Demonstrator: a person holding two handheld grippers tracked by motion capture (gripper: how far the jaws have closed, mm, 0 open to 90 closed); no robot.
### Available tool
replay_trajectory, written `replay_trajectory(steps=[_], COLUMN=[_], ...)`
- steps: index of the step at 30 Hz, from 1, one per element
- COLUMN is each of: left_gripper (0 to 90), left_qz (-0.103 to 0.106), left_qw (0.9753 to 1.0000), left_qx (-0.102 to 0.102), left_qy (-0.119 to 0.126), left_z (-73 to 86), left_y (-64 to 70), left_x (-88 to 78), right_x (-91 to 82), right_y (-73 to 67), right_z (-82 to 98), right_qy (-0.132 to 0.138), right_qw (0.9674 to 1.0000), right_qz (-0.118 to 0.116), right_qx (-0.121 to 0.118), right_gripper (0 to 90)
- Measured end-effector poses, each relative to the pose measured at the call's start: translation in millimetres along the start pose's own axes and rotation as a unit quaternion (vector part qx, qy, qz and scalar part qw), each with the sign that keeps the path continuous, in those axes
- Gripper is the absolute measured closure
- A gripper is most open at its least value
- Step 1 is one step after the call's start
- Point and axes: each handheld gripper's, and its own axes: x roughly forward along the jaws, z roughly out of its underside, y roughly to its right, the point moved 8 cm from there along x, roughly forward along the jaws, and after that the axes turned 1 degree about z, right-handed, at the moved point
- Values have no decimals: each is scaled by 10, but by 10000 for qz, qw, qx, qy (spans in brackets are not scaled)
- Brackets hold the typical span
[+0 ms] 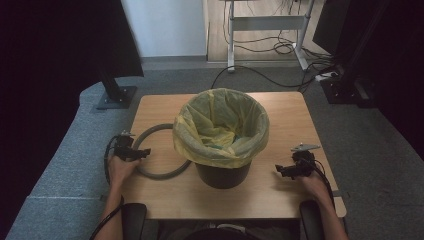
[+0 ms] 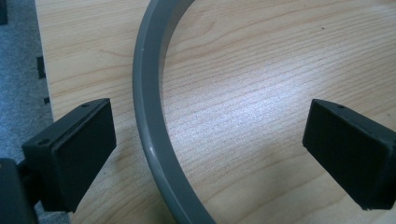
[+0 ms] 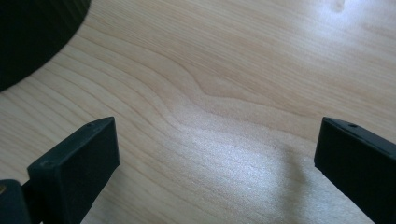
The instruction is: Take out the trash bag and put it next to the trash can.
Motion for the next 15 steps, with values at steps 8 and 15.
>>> replay_trajectory(steps=[8,15], left_gripper=[21,16], left_qz=[367,658], left_qw=[9991,9967], left_qx=[179,460], left_qy=[110,-85], left_z=[-72,-88], left_y=[106,264], left_x=[-143,-255], right_x=[-129,-275], right_y=[-30,-93], right_z=[-68,-196], right_qy=[-17,42], right_qw=[9999,9991], right_qz=[-94,-319], right_qx=[-115,-263], right_gripper=[15,18])
